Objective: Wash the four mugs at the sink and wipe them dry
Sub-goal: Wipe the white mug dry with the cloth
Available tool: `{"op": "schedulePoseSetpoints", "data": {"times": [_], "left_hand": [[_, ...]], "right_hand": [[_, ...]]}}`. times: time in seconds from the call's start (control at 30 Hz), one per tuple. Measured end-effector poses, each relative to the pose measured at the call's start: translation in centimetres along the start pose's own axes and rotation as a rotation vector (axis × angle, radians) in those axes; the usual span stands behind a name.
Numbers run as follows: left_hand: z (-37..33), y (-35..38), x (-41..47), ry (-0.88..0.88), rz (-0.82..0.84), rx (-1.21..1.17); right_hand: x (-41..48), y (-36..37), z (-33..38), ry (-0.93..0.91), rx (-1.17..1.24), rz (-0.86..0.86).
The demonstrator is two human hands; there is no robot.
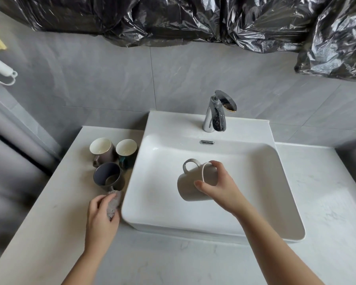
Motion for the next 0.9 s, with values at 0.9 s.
{"op": "schedulePoseSetpoints", "data": {"times": [0.9], "left_hand": [[-13.8, 0.0, 4.0, 0.144, 0.226, -0.42]], "right_hand": [[1.5, 2.0, 4.0, -0.327, -0.405, 0.265]]}}
Point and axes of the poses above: each hand's wrist, its own x-axis towards the middle knuckle, its own y-axis out of the palm, z = x × y, the point moved 6 cm from there along x, towards the middle knuckle
